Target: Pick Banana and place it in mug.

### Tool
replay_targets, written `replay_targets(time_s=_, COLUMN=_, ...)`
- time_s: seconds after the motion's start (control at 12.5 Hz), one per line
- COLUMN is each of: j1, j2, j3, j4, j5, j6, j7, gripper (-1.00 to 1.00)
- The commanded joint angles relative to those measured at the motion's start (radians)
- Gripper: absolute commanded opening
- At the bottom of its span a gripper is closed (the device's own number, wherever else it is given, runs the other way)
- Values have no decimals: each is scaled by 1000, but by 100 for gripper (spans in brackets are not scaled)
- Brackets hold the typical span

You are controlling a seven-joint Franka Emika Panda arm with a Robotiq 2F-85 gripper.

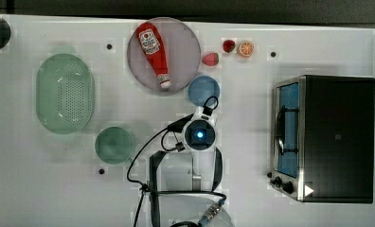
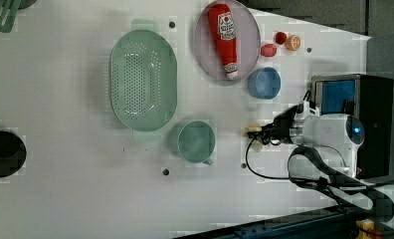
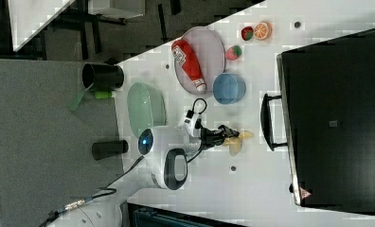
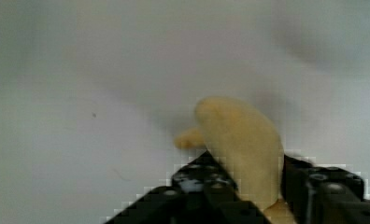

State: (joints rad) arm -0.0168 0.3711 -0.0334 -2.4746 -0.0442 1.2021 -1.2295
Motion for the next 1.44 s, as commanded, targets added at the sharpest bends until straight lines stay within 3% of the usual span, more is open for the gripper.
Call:
replay_targets(time_s=0.08, j1=-10, j2=-54, j3=-9, j4=25, j5=25, j6=11, j7=-30, gripper=-36)
replay_targets(time_s=0.24, j1=-10, j2=-147, j3=-20, j4=25, j5=25, j6=-58, j7=-29, gripper=-36)
replay_targets(time_s=0.56, j1=-8, j2=-391, j3=-15, j4=82, j5=25, j6=-453, j7=-19, gripper=-36)
replay_targets(time_s=0.8, j1=-3, j2=-515, j3=19, j4=146, j5=25, j6=-644, j7=23, gripper=-36)
replay_targets(time_s=1.2, j1=24, j2=-563, j3=147, j4=168, j5=47, j6=-726, j7=242, gripper=-36)
replay_targets(time_s=1.44, j1=39, j2=-557, j3=257, j4=168, j5=109, j6=-725, j7=441, gripper=-36)
